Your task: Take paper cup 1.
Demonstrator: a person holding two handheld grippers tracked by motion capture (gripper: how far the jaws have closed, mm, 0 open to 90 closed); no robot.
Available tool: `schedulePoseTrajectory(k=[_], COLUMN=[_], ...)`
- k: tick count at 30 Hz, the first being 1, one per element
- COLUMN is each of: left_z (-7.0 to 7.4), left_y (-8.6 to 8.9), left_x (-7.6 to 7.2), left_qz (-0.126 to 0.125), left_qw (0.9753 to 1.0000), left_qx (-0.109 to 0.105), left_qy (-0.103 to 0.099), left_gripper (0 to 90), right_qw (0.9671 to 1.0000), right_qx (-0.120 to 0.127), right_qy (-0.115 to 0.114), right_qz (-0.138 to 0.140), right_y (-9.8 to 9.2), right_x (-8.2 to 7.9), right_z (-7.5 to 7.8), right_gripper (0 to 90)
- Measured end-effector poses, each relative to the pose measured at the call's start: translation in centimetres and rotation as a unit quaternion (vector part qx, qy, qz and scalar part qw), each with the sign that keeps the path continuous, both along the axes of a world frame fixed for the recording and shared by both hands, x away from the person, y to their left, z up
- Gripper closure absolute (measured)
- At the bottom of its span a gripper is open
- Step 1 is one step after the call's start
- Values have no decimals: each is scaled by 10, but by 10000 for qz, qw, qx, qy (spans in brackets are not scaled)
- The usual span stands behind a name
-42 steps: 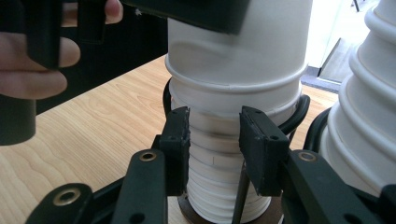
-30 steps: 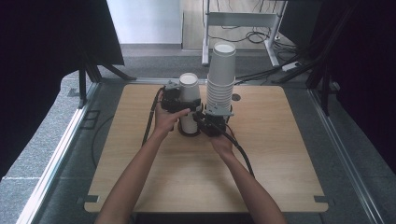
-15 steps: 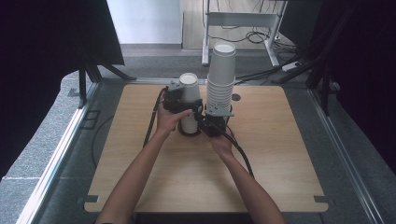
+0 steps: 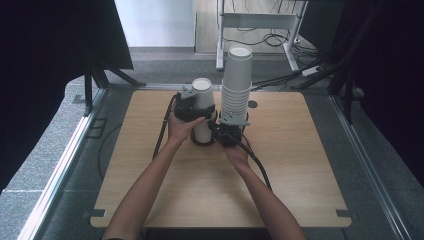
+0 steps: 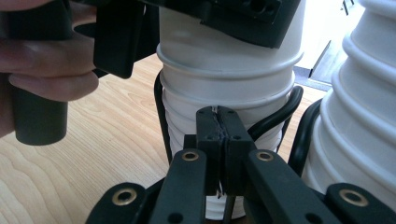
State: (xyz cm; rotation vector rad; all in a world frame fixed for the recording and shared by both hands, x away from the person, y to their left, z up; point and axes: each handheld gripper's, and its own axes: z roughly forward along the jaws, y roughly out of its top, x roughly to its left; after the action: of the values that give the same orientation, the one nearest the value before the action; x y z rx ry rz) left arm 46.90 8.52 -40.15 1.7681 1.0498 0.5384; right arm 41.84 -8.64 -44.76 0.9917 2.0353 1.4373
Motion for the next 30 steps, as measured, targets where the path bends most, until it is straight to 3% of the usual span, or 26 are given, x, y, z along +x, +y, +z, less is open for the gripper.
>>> schedulePoseTrajectory(k=[17,24,30], left_z=[1,1,2], left_y=[1,1,1], left_x=[1,1,1], left_qz=[-51,-38,-54], left_qw=[10000,9999,10000], left_qx=[-75,-97,-57], left_qy=[11,16,26], left_gripper=[117,118,120], right_qw=[10000,9998,9998], right_qx=[45,179,161], right_qy=[70,-67,93], right_qz=[28,105,75], right_y=[0,1,0], right_x=[0,-2,2], right_z=[1,5,5], right_gripper=[878,877,891])
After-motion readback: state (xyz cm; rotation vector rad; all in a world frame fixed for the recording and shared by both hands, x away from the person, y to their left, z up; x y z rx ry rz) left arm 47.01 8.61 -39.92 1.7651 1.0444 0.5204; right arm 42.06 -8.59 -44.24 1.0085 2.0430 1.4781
